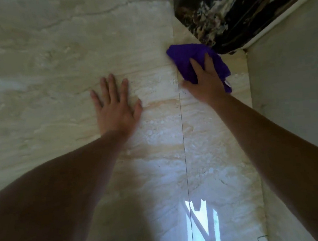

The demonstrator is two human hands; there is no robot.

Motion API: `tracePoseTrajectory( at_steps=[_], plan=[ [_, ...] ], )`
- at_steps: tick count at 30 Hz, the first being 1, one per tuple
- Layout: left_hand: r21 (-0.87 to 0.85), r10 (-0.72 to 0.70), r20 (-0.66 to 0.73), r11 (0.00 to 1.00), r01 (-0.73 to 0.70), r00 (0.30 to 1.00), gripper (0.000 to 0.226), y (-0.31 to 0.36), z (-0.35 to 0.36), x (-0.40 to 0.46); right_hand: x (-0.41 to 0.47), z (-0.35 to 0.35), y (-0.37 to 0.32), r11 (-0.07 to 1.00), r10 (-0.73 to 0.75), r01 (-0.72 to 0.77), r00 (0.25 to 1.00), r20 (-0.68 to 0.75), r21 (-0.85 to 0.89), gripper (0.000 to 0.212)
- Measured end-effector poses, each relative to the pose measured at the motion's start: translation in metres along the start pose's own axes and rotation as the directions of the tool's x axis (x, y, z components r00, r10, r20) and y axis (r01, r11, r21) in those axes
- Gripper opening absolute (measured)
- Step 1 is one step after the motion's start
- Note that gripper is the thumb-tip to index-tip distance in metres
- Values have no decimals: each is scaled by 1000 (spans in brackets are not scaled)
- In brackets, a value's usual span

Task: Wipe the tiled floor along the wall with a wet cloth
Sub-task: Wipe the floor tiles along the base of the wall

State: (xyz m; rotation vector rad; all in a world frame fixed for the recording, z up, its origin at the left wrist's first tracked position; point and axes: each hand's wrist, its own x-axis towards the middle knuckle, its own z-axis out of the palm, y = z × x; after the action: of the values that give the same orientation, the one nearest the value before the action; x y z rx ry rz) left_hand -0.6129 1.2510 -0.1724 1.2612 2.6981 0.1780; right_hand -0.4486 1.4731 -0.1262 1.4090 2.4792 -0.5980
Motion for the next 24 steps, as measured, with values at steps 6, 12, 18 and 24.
tracePoseTrajectory(
  at_steps=[6, 12, 18, 24],
  plan=[
    [31, 0, -51, 1000, 1, 999, 76, -1, 7, 2, 74, -16, -38, 999, -51, 51, 998, 36, 6, 82],
    [20, 20, -102, 1000, -18, 995, 76, -7, 13, 1, 117, -26, -78, 993, -118, 118, 991, 63, 2, 81],
    [18, 24, -92, 1000, -23, 995, 76, -7, 10, 1, 80, -22, -40, 986, -143, 144, 990, 15, -84, 71],
    [-19, 4, -59, 1000, -5, 998, 76, -5, 6, 0, -11, -6, 49, 999, -50, 46, 959, -280, -21, 56]
  ],
)
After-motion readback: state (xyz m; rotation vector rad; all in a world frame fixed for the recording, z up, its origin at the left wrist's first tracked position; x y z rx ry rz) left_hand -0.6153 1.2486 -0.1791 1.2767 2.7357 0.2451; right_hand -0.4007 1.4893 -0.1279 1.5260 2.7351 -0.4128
